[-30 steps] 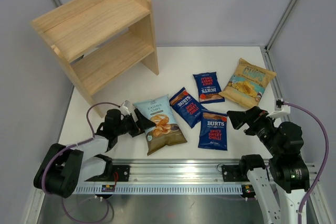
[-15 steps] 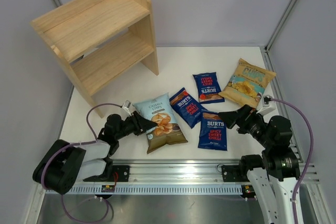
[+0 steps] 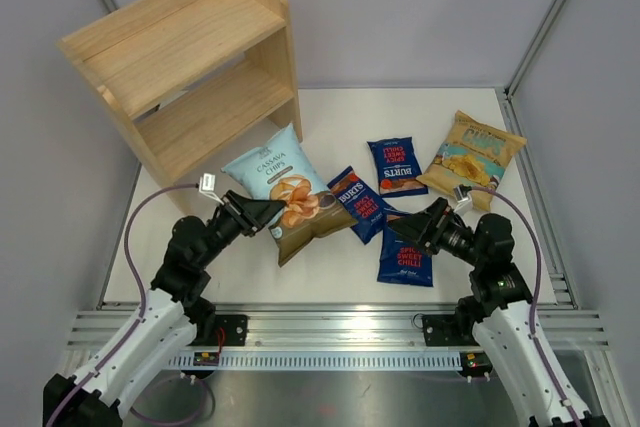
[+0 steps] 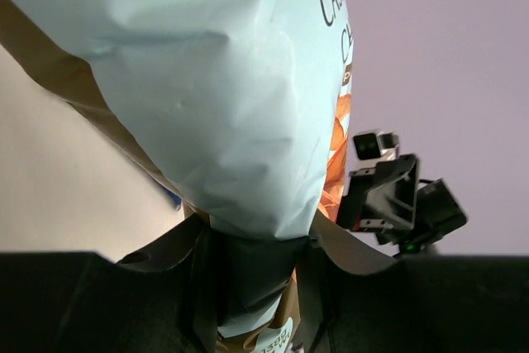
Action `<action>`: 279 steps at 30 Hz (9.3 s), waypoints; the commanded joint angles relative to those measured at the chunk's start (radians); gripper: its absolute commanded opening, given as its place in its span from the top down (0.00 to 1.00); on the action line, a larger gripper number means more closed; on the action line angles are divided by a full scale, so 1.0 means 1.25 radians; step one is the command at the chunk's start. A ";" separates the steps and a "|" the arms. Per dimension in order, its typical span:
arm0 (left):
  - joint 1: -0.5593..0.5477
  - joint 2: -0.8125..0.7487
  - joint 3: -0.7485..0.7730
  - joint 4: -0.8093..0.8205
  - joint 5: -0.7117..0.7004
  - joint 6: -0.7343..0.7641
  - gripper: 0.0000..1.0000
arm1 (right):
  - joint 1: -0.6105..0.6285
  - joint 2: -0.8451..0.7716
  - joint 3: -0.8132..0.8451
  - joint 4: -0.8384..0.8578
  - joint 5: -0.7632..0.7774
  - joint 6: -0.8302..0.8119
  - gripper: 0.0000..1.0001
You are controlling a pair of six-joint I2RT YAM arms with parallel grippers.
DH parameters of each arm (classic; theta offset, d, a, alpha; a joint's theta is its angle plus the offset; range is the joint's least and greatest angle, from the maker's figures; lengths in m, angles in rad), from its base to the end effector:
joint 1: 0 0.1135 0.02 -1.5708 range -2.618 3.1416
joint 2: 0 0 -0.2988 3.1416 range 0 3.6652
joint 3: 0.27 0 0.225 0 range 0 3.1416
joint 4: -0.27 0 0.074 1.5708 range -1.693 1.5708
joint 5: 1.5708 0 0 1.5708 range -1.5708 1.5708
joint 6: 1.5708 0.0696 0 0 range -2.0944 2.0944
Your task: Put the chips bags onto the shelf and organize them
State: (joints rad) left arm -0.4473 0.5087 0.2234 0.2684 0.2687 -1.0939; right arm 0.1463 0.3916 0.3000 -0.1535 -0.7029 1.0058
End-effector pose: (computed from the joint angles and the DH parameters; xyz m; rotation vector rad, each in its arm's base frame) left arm 0.1048 -0.0708 0.2532 -0.3376 1.7446 -1.3773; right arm 0.0810 0.0574 0.2366 0.3018 1.9840 1.4137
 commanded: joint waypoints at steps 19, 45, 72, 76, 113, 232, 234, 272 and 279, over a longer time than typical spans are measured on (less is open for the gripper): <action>-0.047 0.100 0.248 0.192 -0.090 -0.112 0.78 | 0.539 0.489 0.204 0.782 0.350 -0.133 0.02; -0.061 0.080 0.215 0.124 0.044 -0.024 0.76 | 0.586 0.684 0.290 0.972 0.462 -0.139 0.40; -0.061 -0.077 0.836 -0.893 -0.371 0.504 0.01 | 0.574 0.977 0.555 0.971 0.410 -0.063 0.82; -0.061 -0.065 0.884 -0.915 -0.377 0.538 0.01 | 0.575 1.121 0.675 0.965 0.392 -0.036 0.84; -0.061 -0.074 0.872 -0.920 -0.318 0.508 0.01 | 0.687 1.595 1.446 0.360 0.481 -0.014 0.57; -0.186 0.306 0.409 -0.059 0.153 0.212 0.01 | 0.019 0.315 0.194 0.655 -0.026 -0.039 1.00; -0.218 0.286 0.393 -0.036 0.087 0.220 0.01 | 0.033 0.300 0.190 0.674 0.013 -0.010 1.00; -0.615 0.678 0.478 0.616 -0.676 0.490 0.69 | 0.274 0.100 0.166 0.491 0.424 0.212 1.00; -0.617 0.615 0.363 0.674 -0.722 0.432 0.87 | 0.276 0.065 0.211 0.323 0.485 0.104 0.43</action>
State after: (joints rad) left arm -1.2228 1.3296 0.7242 0.9848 -0.5194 -0.5362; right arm 0.4763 0.5087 0.4789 0.2947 -0.1394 1.2243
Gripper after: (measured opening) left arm 0.322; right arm 0.497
